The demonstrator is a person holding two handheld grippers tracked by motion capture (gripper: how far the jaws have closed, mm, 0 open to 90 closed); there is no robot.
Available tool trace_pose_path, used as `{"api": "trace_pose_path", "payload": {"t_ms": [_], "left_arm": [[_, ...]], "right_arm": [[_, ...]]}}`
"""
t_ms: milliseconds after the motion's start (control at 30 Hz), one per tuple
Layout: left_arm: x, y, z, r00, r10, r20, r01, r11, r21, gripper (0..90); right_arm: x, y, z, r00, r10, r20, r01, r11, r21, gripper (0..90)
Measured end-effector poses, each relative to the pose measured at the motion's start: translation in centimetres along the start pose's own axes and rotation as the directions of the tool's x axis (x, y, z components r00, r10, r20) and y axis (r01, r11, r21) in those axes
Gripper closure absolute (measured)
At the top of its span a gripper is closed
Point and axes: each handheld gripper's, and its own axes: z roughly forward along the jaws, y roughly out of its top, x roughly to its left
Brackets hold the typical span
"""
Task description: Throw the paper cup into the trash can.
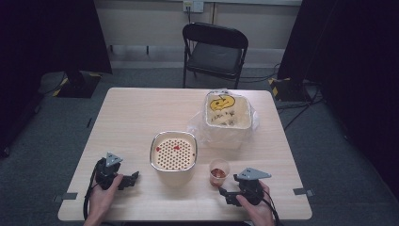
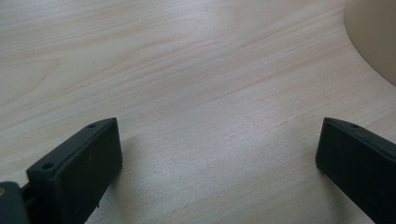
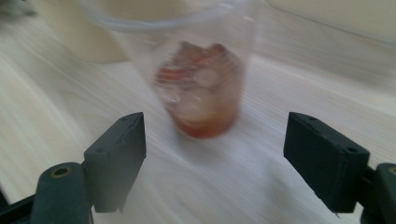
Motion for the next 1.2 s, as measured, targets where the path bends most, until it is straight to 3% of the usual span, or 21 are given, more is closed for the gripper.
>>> {"api": "trace_pose_path", "payload": {"t_ms": [100, 267, 400, 433, 600, 833, 933, 1067, 1200], "left_arm": [[0.0, 0.0, 0.0, 1.0000, 0.000, 0.000, 0.000, 1.0000, 0.000, 0.0], [0.0, 0.0, 0.0, 1.0000, 0.000, 0.000, 0.000, 1.0000, 0.000, 0.0], [0.0, 0.0, 0.0, 1.0000, 0.000, 0.000, 0.000, 1.0000, 0.000, 0.0], [0.0, 0.0, 0.0, 1.0000, 0.000, 0.000, 0.000, 1.0000, 0.000, 0.0], [0.0, 0.0, 0.0, 1.0000, 0.000, -0.001, 0.000, 1.0000, 0.000, 0.0], [0.0, 0.0, 0.0, 1.0000, 0.000, 0.000, 0.000, 1.0000, 0.000, 0.0], [0.0, 0.0, 0.0, 1.0000, 0.000, 0.000, 0.000, 1.0000, 0.000, 0.0], [0.0, 0.0, 0.0, 1.0000, 0.000, 0.000, 0.000, 1.0000, 0.000, 0.0], [0.0, 0.0, 0.0, 1.0000, 0.000, 0.000, 0.000, 1.0000, 0.000, 0.0]], "right_arm": [[0.6, 0.8, 0.6, 1.0000, -0.008, -0.003, 0.008, 0.999, -0.038, 19.7], [0.2, 1.7, 1.8, 0.9990, 0.013, -0.043, -0.016, 0.997, -0.070, 20.5], [0.1, 2.0, 3.0, 0.9996, -0.001, -0.028, -0.001, 0.996, -0.088, 23.6], [0.1, 2.1, 3.4, 0.9995, -0.025, -0.019, 0.024, 0.995, -0.094, 25.4], [0.2, 2.4, 4.1, 0.9992, -0.033, -0.023, 0.031, 0.994, -0.100, 33.4], [0.1, 2.6, 3.6, 0.9991, -0.042, 0.000, 0.042, 0.994, -0.106, 39.9], [0.1, 3.0, 3.0, 0.9989, -0.043, 0.017, 0.045, 0.990, -0.133, 40.8], [0.4, 4.3, 2.1, 0.9958, -0.060, 0.070, 0.072, 0.979, -0.189, 42.0], [0.6, 5.0, 1.7, 0.9933, -0.070, 0.092, 0.088, 0.973, -0.213, 42.2]]}}
